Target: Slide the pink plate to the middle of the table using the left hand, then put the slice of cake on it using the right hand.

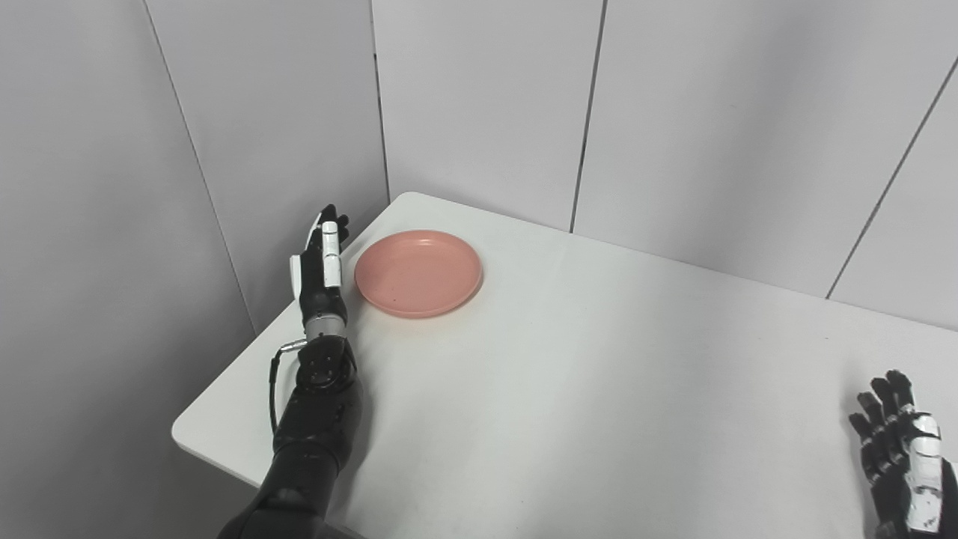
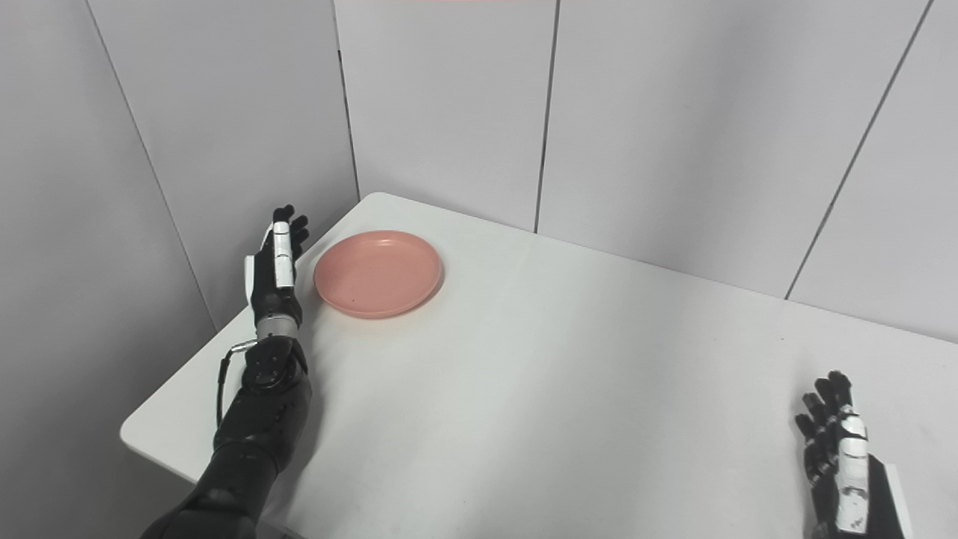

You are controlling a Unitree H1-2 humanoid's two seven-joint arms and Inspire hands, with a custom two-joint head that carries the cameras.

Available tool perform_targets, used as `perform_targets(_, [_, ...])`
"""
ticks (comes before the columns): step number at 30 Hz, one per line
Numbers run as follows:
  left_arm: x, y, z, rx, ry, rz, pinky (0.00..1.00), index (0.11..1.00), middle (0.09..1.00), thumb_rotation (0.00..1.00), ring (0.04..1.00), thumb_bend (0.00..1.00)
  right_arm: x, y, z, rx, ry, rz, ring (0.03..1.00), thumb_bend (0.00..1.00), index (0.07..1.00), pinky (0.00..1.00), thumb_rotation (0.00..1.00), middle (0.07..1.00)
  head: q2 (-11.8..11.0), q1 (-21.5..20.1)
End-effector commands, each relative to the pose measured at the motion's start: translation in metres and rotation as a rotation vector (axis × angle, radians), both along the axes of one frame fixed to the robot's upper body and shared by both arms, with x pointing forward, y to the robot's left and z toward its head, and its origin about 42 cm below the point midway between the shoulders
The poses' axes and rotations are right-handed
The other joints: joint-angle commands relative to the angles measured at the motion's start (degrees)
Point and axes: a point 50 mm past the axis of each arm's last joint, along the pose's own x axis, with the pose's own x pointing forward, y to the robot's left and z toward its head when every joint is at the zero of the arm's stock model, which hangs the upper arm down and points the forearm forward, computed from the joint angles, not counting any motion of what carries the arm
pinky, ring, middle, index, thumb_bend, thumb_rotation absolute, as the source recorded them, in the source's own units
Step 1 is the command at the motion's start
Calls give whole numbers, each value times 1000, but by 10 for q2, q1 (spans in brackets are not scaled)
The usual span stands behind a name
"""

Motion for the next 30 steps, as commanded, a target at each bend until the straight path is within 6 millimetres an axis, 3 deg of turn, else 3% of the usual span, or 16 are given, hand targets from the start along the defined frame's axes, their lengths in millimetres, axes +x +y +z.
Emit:
perform_targets(1, [17, 6, 36, 43, -103, -26, 985, 916, 914, 1000, 937, 747, -14, -7, -17, 7, 26, -21, 1000, 474, 1000, 1000, 1000, 1000, 2, -1])
perform_targets(30, [37, -33, 24, -17, -64, -209, 1000, 957, 944, 1000, 972, 760, -18, -6, -14, -4, 27, -29, 1000, 436, 1000, 1000, 1000, 1000, 6, -4])
